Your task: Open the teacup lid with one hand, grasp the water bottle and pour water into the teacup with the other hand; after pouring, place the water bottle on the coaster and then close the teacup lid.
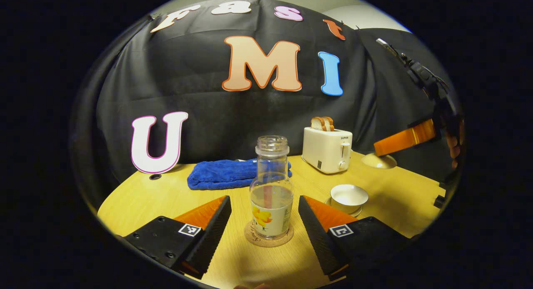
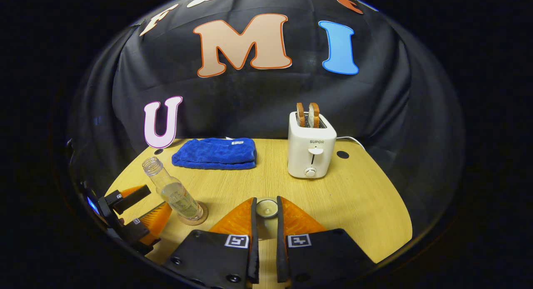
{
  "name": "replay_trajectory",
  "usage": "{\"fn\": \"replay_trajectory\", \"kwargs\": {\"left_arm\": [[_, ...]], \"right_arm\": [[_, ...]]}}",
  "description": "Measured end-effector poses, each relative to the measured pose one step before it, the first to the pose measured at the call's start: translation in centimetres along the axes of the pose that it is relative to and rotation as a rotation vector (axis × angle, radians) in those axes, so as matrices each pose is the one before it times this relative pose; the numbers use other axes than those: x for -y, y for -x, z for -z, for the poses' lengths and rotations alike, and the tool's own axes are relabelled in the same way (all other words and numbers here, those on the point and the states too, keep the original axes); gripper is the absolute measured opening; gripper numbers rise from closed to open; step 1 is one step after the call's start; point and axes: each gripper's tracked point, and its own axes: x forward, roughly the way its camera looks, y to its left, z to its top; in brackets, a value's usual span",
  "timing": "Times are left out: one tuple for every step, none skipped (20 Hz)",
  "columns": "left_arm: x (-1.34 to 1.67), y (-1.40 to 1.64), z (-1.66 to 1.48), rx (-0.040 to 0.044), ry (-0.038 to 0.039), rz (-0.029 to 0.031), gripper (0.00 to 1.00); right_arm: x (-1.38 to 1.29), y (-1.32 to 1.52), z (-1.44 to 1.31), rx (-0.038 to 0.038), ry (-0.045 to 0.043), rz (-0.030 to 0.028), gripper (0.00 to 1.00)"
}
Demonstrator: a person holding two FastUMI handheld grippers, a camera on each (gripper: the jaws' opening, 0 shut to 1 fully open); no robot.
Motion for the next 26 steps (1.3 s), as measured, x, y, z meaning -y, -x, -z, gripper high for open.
{"fn": "replay_trajectory", "kwargs": {"left_arm": [[0.103,-0.245,0.543,-0.01278,-0.00202,0.00709,0.95],[0.115,-0.359,0.484,-0.00953,0.00051,0.00929,0.95],[-0.003,-0.303,0.551,-0.01216,-0.00033,0.00696,0.96],[0.092,-0.326,0.474,-0.01148,0.00046,0.01017,0.96],[-0.024,-0.331,0.511,-0.01248,-0.00135,0.00582,0.95],[-0.003,-0.272,0.282,-0.00718,-0.00074,0.00460,0.96],[-0.145,-0.260,0.247,-0.00592,-0.00132,-0.00132,0.96],[-0.008,-0.318,0.071,-0.00235,-0.00059,0.00522,0.96],[-0.024,-0.315,0.123,-0.00080,-0.00286,-0.00201,0.96],[-0.001,-0.240,0.030,-0.00011,-0.00118,0.00318,0.96],[0.121,-0.249,0.139,-0.00211,0.00048,0.00306,0.96],[0.112,-0.151,0.184,-0.00779,-0.00021,0.00322,0.96],[0.095,-0.143,0.329,-0.00963,0.00102,0.00255,0.96],[0.088,-0.150,0.051,-0.00407,-0.00057,0.00120,0.95],[0.110,-0.180,-0.002,-0.00215,-0.00370,-0.00041,0.89],[-0.133,-0.103,-0.127,0.00103,-0.01042,-0.00839,0.86],[-0.058,-0.262,-0.125,0.00170,-0.00741,-0.00084,0.78],[0.094,-0.094,-0.043,-0.00368,-0.00509,0.00064,0.75],[0.142,0.088,0.010,-0.00570,-0.00703,0.00230,0.73],[0.065,-0.032,-0.045,-0.00484,-0.01141,0.00194,0.73],[0.151,0.026,-0.019,-0.00991,-0.01755,0.00067,0.72],[-0.022,0.006,-0.029,-0.01697,-0.03073,-0.01239,0.72],[-0.278,0.117,0.061,-0.01565,-0.03881,-0.01361,0.71],[-0.019,0.092,-0.324,-0.00288,-0.03380,-0.00667,0.71],[0.187,-0.114,-0.568,0.00762,-0.02934,0.00038,0.71],[0.067,0.087,-0.213,-0.00663,-0.02711,0.00065,0.70]], "right_arm": [[0.081,0.216,0.072,-0.00142,-0.00425,0.00641,0.19],[0.156,0.235,-0.009,-0.00022,-0.00364,0.00780,0.22],[0.253,0.237,-0.025,0.00045,-0.00246,0.00876,0.19],[0.077,0.245,-0.046,0.00189,-0.00231,0.00730,0.19],[0.220,0.304,0.000,0.00285,0.00109,0.00829,0.19],[0.216,0.237,0.025,0.00019,0.00275,0.00687,0.19],[0.185,0.240,0.160,-0.00244,0.00083,0.00603,0.19],[0.227,0.246,0.083,-0.00251,-0.00228,0.00706,0.19],[0.270,0.206,0.058,0.00137,-0.00328,0.00694,0.22],[0.262,0.199,-0.056,0.00251,-0.00105,0.00766,0.19],[0.291,0.254,0.035,0.00182,0.00194,0.00566,0.19],[0.144,0.240,0.022,-0.00017,0.00063,-0.00076,0.19],[0.046,0.176,0.088,-0.00069,-0.00178,0.00154,0.17],[0.248,0.170,-0.039,0.00100,-0.00330,0.00418,0.19],[-0.026,0.077,-0.034,0.00235,-0.00367,-0.00032,0.19],[0.067,0.180,-0.074,0.00354,-0.00009,-0.00196,0.19],[0.105,0.074,-0.019,0.00435,0.00285,0.00053,0.19],[0.135,0.107,-0.075,0.00366,0.00209,-0.00014,0.19],[0.071,0.070,0.007,0.00226,-0.00178,-0.00099,0.19],[0.200,0.184,-0.038,0.00152,-0.00465,0.00008,0.19],[0.274,0.071,0.116,0.00054,-0.00581,0.00088,0.19],[0.263,0.023,0.024,-0.00019,-0.00621,0.00035,0.17],[0.206,0.013,0.107,-0.00027,-0.00677,-0.00014,0.17],[0.225,0.053,0.016,0.00090,-0.00471,0.00052,0.17],[0.312,-0.012,0.080,0.00076,-0.00428,0.00059,0.17],[0.216,-0.031,0.040,0.00077,-0.00459,-0.00114,0.19]]}}
